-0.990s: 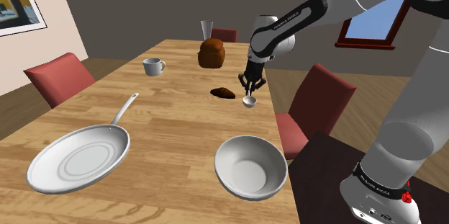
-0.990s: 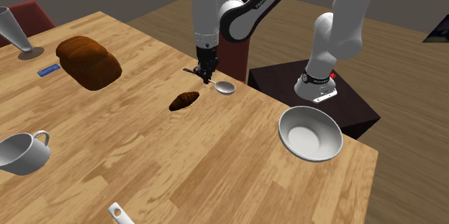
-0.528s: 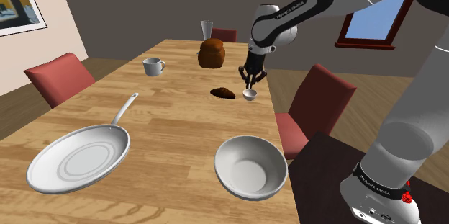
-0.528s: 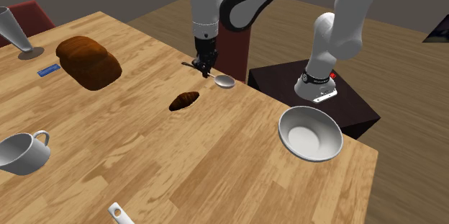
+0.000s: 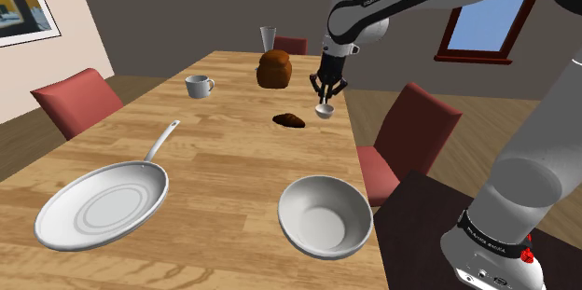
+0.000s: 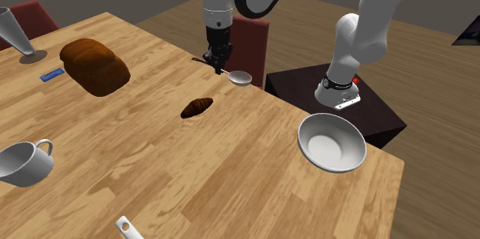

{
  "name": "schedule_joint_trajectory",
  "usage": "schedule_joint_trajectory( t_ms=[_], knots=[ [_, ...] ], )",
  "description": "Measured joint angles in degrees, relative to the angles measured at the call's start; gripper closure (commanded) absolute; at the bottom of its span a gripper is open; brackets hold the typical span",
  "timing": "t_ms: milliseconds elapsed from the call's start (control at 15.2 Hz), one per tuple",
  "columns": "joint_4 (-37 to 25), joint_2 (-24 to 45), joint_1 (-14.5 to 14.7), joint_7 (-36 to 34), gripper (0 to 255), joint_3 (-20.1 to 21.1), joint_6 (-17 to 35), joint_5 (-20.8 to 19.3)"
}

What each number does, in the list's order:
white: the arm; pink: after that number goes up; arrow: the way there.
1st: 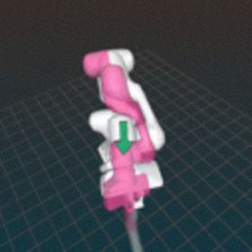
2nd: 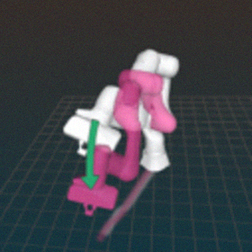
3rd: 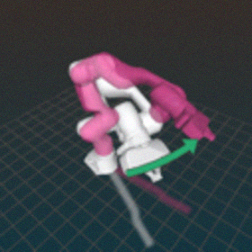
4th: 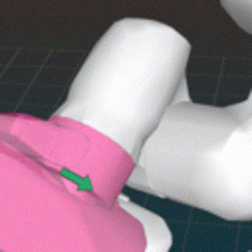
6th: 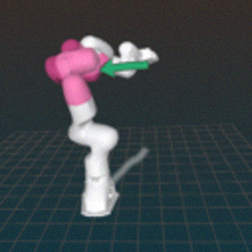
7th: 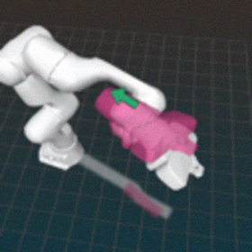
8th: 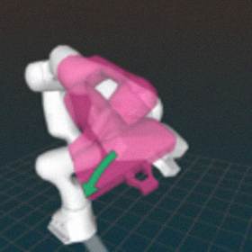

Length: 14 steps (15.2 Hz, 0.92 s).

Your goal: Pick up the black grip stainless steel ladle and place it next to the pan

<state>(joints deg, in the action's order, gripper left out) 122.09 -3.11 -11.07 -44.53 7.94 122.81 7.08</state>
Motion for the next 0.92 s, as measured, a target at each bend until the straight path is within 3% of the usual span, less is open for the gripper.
schedule_joint_trajectory(
  t_ms=[462,924],
  knots=[
    [-3.2,-1.2,0.2,-0.9,255,0.2,-4.3,-0.1],
    [-7.3,2.4,4.2,-10.0,255,4.8,-4.0,-1.4]
  ],
)
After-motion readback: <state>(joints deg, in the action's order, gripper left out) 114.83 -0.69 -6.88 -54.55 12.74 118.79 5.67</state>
